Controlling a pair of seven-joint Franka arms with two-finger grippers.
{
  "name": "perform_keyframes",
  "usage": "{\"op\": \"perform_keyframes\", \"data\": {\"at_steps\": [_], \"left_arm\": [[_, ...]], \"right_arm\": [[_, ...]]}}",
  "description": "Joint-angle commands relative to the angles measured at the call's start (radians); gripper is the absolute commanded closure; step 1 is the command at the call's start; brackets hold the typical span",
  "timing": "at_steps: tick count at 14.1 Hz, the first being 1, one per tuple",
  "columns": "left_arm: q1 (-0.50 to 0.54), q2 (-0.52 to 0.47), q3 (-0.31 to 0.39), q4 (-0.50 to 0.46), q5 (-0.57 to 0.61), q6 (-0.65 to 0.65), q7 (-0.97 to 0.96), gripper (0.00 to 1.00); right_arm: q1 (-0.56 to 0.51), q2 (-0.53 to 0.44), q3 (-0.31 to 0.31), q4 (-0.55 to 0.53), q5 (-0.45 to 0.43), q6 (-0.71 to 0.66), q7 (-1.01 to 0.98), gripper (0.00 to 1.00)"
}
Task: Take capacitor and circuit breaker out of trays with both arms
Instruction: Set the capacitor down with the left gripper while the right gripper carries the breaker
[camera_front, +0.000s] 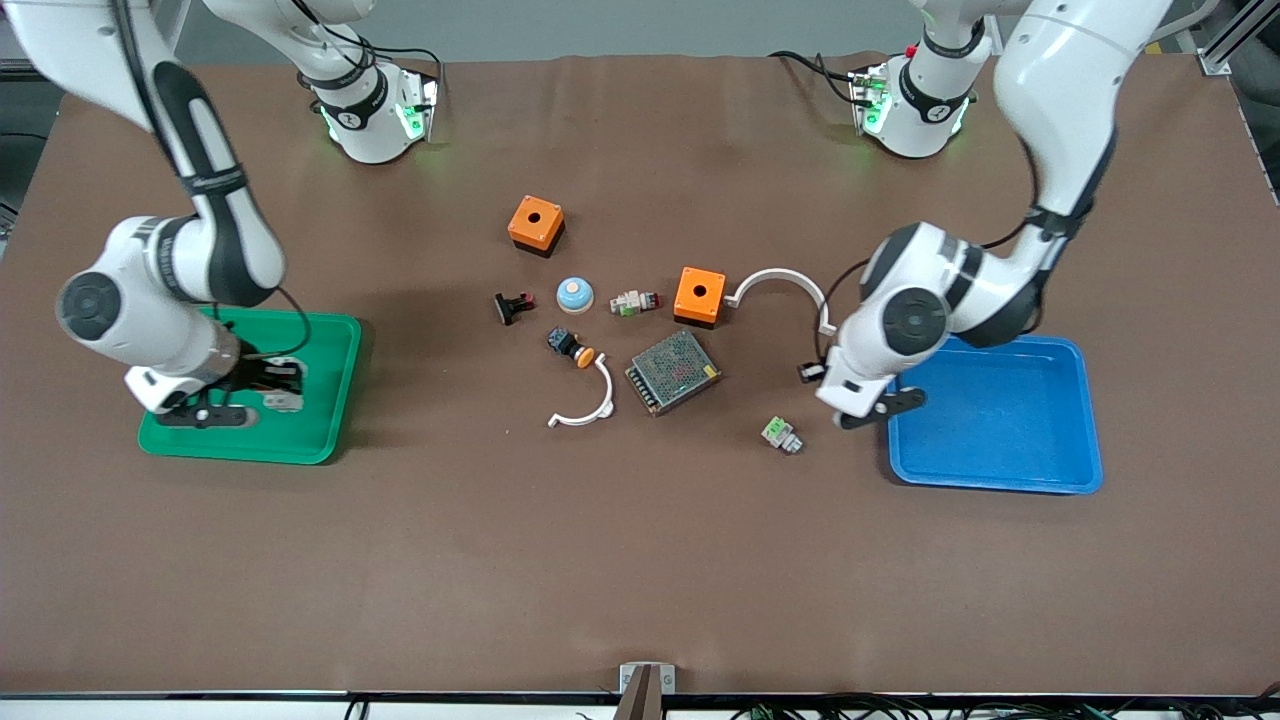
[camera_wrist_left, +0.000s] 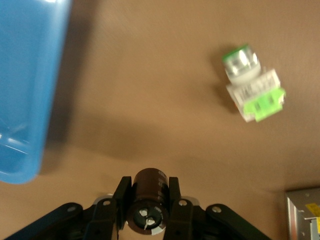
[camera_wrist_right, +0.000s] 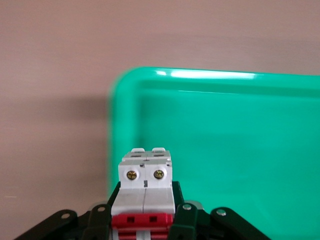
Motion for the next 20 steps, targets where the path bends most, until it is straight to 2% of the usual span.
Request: {"op": "perform_keyframes", "data": {"at_steps": [1,3,4,5,6,7,8,11,13,17,20], "left_arm": [[-0.008,0.065,0.003,-0.001,0.02,0.075,-0.046,1.0],[-0.045,0.1,0.006,-0.001,0.022,0.128,-0.113,0.99],[-0.056,0.105,0.008,0.0,0.023,0.13,-0.143,0.94],[-0.056,0.105,0.006,0.0,0.023,0.13,-0.155,0.77],[-0.054,0.103,0.008,0.0,0.023,0.129,-0.158,0.42],[-0.05,0.096,0.008,0.002,0.023,0.124,-0.163,0.13],[-0.037,0.07,0.006,0.003,0.025,0.115,-0.17,0.0],[-0.024,-0.025,0.012,0.067,0.025,-0.009,-0.155,0.0],[0.012,-0.048,0.011,0.179,0.026,-0.128,-0.088,0.0],[0.088,-0.053,0.011,0.44,0.025,-0.297,0.209,0.0],[0.142,-0.084,0.014,0.471,0.026,-0.309,0.355,0.0]], "right_arm": [[0.171,0.0,-0.009,0.002,0.011,0.008,0.201,0.99],[0.274,0.029,-0.009,0.04,0.011,0.006,0.351,0.99],[0.317,0.061,-0.008,0.068,0.023,0.008,0.413,0.99],[0.352,0.09,-0.009,0.09,0.06,0.009,0.445,0.99],[0.387,0.124,-0.009,0.114,0.114,0.016,0.45,0.99],[0.415,0.144,-0.011,0.12,0.155,0.041,0.452,0.99],[0.444,0.164,-0.011,0.12,0.178,0.089,0.453,0.99],[0.504,0.218,-0.012,0.151,0.177,0.126,0.536,0.99],[0.525,0.247,-0.012,0.183,0.166,0.129,0.596,0.99],[0.567,0.279,-0.023,0.211,0.143,0.128,0.676,0.99],[0.567,0.293,-0.023,0.212,0.036,0.126,0.731,0.99]]}}
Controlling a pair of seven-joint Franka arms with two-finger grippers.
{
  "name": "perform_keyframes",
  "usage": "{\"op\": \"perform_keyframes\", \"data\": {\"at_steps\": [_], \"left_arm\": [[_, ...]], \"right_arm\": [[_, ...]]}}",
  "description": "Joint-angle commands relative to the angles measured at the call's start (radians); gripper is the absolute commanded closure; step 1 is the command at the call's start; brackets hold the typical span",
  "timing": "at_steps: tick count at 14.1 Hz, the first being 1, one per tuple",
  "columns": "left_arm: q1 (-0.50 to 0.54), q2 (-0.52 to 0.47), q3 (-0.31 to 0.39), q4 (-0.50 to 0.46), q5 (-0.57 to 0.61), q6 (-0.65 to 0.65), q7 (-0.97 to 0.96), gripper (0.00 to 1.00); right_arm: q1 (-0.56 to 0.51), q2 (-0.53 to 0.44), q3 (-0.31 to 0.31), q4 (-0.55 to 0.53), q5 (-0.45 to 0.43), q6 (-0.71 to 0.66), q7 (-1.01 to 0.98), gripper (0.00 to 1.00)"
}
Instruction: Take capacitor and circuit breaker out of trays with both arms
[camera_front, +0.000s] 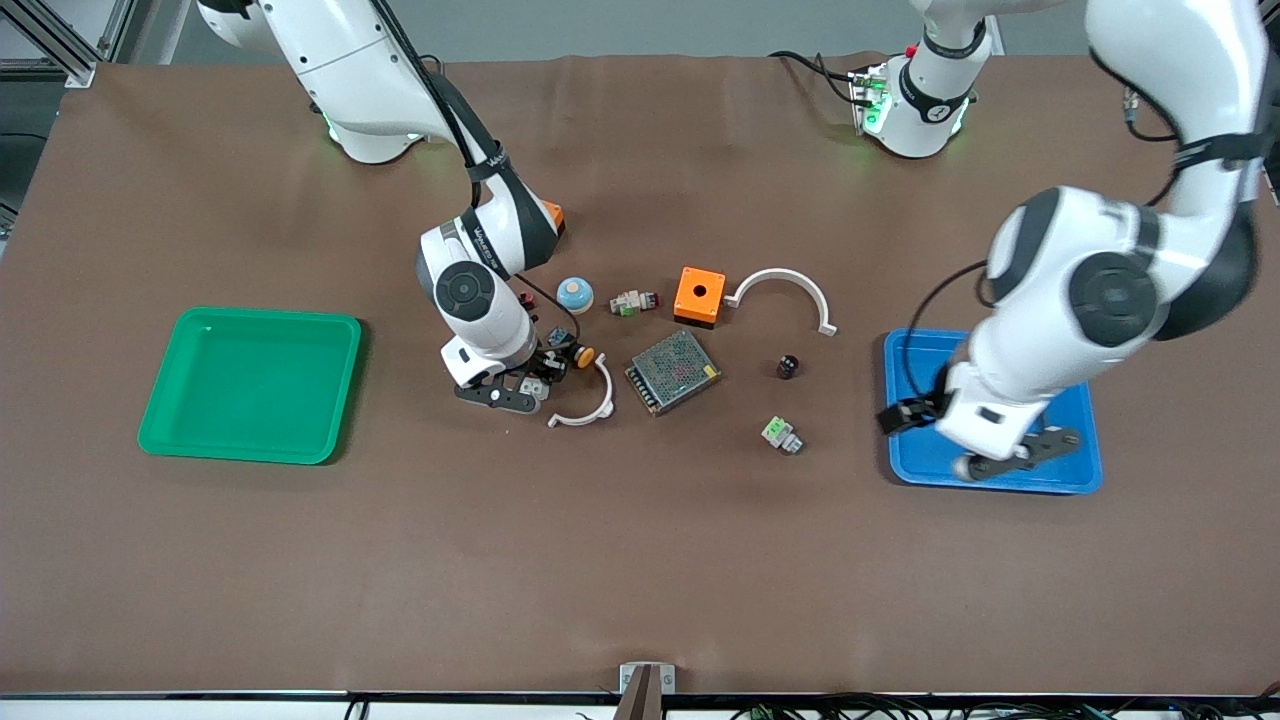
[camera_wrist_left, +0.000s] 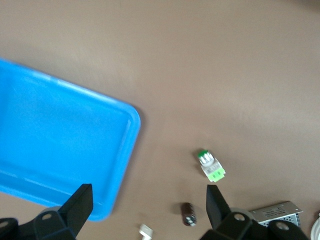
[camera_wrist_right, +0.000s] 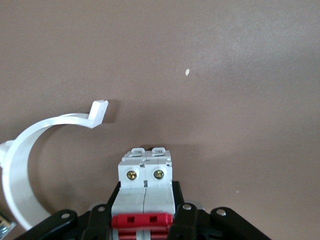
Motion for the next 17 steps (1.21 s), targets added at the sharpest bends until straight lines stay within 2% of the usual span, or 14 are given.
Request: {"op": "perform_keyframes", "data": {"at_steps": [1,3,4,5,6,8,11,13,14,17], "left_arm": [[0.043,-0.03,-0.002,0.029,0.021,-0.021,0.144,0.0],[0.118,-0.094,-0.008,0.029,0.019,-0.046,0.273,0.0],[0.139,-0.123,-0.008,0.029,0.016,-0.089,0.342,0.0],[0.17,-0.156,-0.008,0.029,0.004,-0.115,0.413,0.0],[0.197,-0.185,-0.012,0.027,0.003,-0.148,0.463,0.0],[0.205,-0.246,-0.012,0.029,-0.008,-0.23,0.521,0.0],[0.201,-0.327,-0.012,0.027,-0.014,-0.312,0.524,0.0],[0.184,-0.381,0.009,0.02,-0.039,-0.347,0.533,0.0],[0.146,-0.412,0.049,-0.008,-0.051,-0.352,0.539,0.0],[-0.041,-0.482,0.263,-0.097,-0.132,-0.353,0.544,0.0]], "right_arm": [[0.008,0.013,-0.013,0.019,-0.095,-0.007,0.072,0.99],[-0.005,0.016,-0.011,0.025,-0.115,-0.009,0.076,0.99],[-0.005,0.018,-0.013,0.028,-0.115,-0.007,0.075,0.93],[-0.012,0.018,-0.011,0.046,-0.11,-0.019,0.075,0.6],[-0.02,0.016,-0.01,0.056,-0.106,-0.02,0.076,0.01],[-0.043,0.013,-0.01,0.089,-0.097,-0.061,0.069,0.0],[-0.084,0.012,-0.01,0.25,-0.101,-0.296,0.05,0.0],[-0.124,-0.002,-0.01,0.304,-0.103,-0.403,-0.047,0.0],[-0.162,-0.026,-0.01,0.318,-0.101,-0.45,-0.116,0.0],[-0.287,-0.101,-0.01,0.323,-0.098,-0.552,-0.326,0.0]]}}
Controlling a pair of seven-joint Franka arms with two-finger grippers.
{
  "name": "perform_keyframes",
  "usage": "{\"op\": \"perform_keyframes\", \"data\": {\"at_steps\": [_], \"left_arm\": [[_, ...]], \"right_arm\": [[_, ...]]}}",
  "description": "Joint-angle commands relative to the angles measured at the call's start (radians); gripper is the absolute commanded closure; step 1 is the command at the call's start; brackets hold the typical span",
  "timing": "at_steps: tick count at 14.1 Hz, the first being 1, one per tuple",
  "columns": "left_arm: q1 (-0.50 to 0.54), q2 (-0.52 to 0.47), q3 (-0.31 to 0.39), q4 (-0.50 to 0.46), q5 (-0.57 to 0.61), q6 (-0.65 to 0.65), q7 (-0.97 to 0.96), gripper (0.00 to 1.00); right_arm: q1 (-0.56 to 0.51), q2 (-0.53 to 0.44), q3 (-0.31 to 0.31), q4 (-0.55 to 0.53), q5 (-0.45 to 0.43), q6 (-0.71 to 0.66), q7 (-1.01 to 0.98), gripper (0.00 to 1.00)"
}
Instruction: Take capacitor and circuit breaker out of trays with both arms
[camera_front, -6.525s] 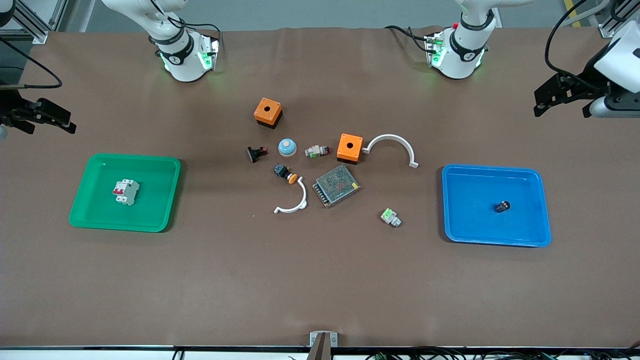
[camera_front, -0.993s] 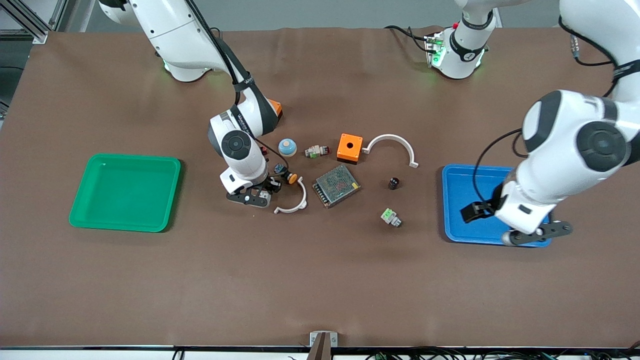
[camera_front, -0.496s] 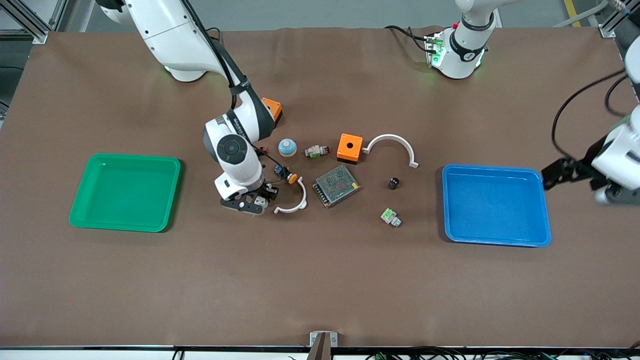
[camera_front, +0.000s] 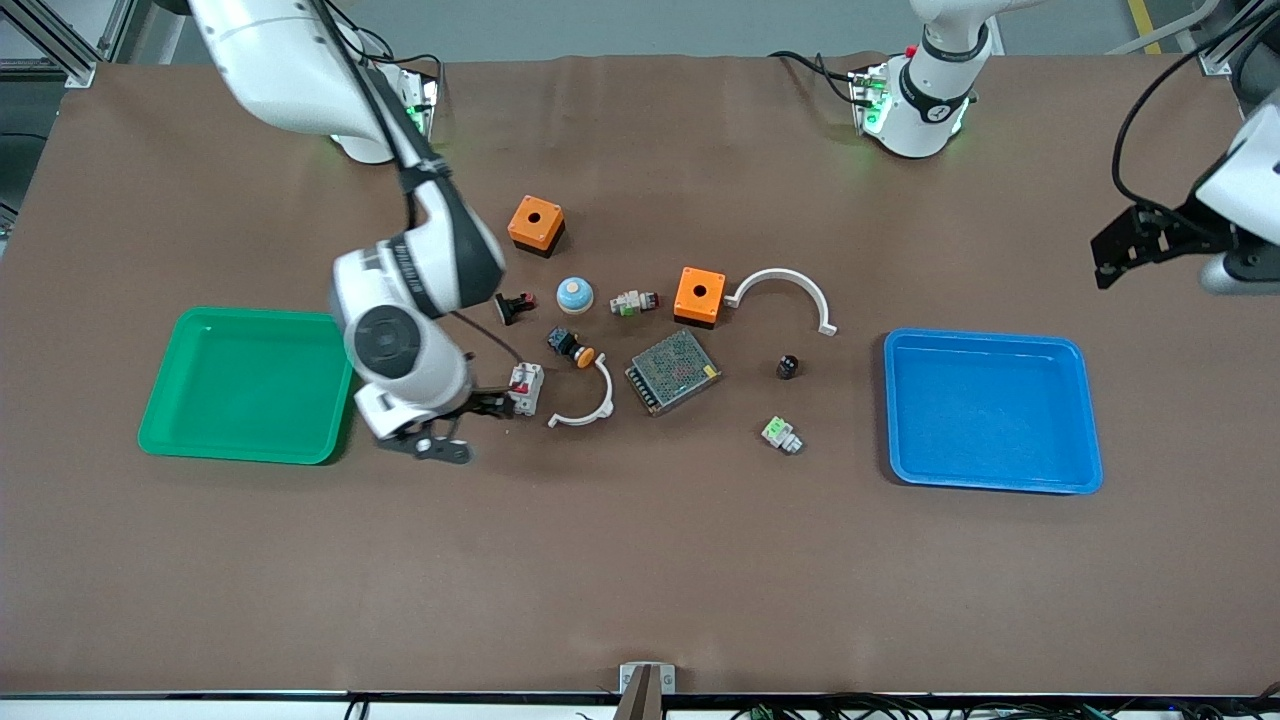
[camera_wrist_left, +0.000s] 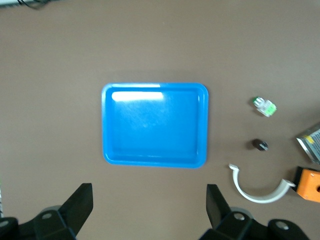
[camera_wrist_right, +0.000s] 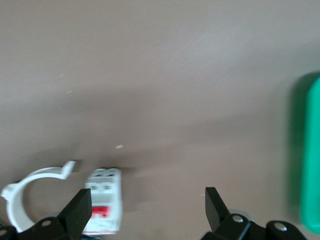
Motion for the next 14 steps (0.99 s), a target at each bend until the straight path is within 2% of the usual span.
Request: {"op": "perform_keyframes", "data": {"at_steps": [1,7,10,14], "left_arm": [[-0.126,-0.089,0.161,-0.104,-0.06,0.007,0.025,0.0],[-0.136,-0.097,0.172,-0.104,-0.06,0.01,0.028,0.0],[-0.139,-0.081,0.17,-0.102,-0.06,0.033,0.027,0.0],[-0.142,-0.077,0.161,-0.104,-0.062,0.04,0.007,0.0]], "right_arm": [[-0.136,-0.09,0.02,-0.019,-0.009,-0.095,-0.189,0.0],[-0.336,-0.22,0.017,-0.01,-0.026,-0.29,-0.444,0.0],[-0.385,-0.228,0.018,0.094,-0.07,-0.436,-0.48,0.0],[-0.416,-0.219,0.018,0.2,-0.073,-0.51,-0.478,0.0]]}}
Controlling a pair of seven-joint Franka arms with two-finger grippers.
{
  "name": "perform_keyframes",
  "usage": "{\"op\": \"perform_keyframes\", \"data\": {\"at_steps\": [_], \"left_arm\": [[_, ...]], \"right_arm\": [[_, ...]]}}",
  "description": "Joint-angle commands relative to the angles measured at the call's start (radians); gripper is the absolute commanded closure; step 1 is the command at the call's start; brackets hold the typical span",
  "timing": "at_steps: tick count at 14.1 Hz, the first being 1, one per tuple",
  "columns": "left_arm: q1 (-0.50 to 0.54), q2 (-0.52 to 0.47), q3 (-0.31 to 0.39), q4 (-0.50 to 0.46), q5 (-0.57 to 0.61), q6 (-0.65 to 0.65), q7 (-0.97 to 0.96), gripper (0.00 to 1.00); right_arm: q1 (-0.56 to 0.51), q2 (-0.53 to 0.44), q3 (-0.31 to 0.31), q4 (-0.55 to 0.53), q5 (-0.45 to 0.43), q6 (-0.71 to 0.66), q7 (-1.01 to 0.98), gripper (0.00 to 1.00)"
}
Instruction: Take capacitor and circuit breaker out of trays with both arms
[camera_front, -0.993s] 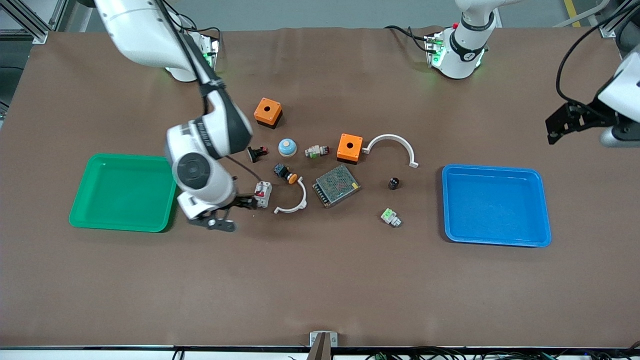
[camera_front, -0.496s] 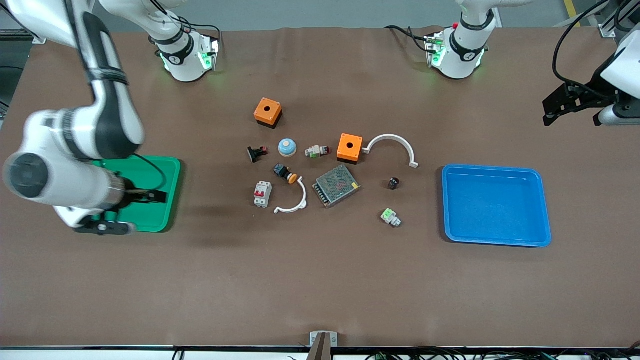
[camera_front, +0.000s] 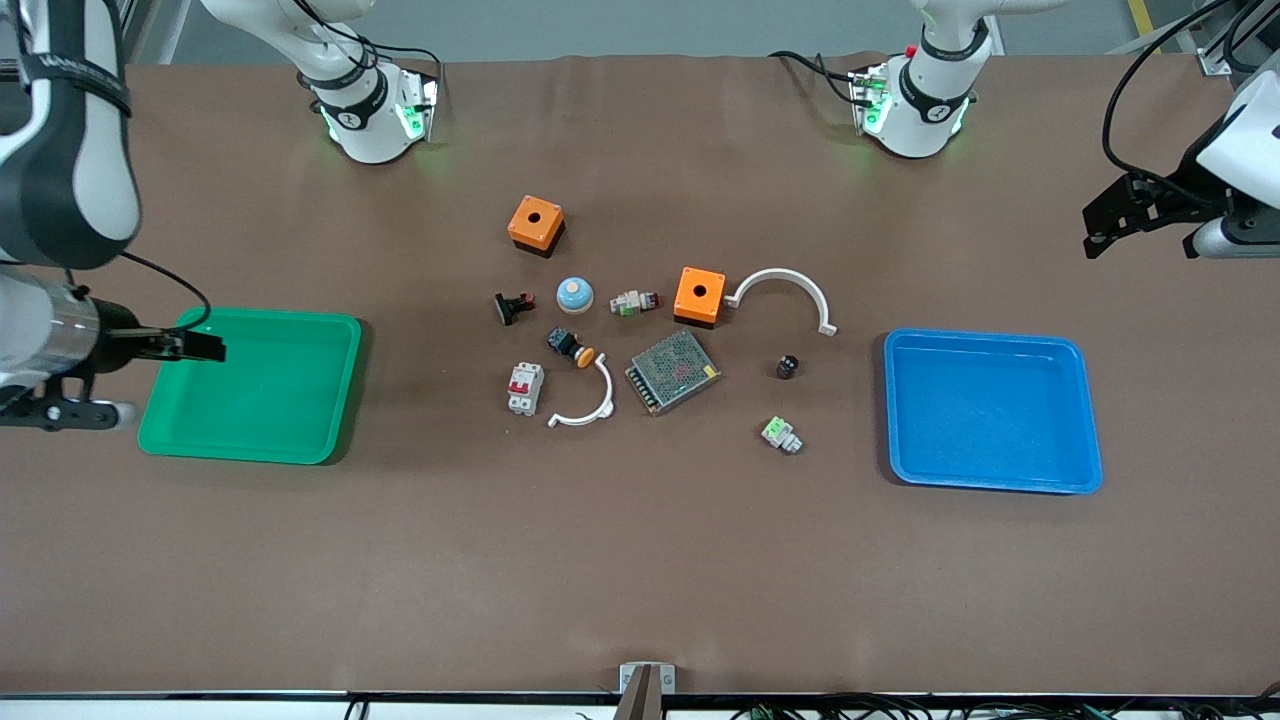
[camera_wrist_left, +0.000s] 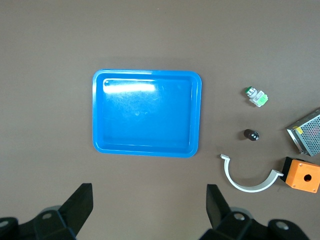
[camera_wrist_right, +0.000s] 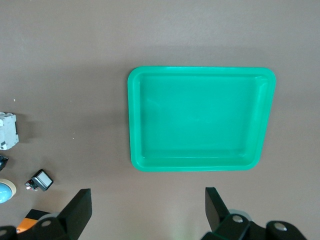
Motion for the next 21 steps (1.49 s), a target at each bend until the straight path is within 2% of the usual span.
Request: {"op": "perform_keyframes", "data": {"at_steps": [1,7,12,17,21], "left_arm": [[-0.003,-0.01,0.001,-0.008,-0.019,0.014,0.005,0.0],[0.0,-0.005,0.002,-0.008,-0.037,0.03,-0.005,0.0],[0.001,-0.007,0.002,-0.009,-0.037,0.024,-0.005,0.0],[0.003,-0.017,0.004,0.0,-0.037,0.013,0.011,0.0],[0.003,-0.021,0.01,0.0,-0.037,-0.015,0.018,0.0]], "right_arm": [[-0.032,0.013,0.022,0.079,-0.023,-0.05,-0.003,0.0],[-0.057,0.012,0.025,0.101,0.009,-0.044,-0.001,0.0],[-0.058,-0.007,0.03,0.043,0.012,-0.013,-0.026,0.0],[-0.069,-0.033,0.028,0.033,0.014,-0.013,-0.081,0.0],[-0.069,-0.134,0.027,-0.089,0.014,0.022,-0.081,0.0]]}}
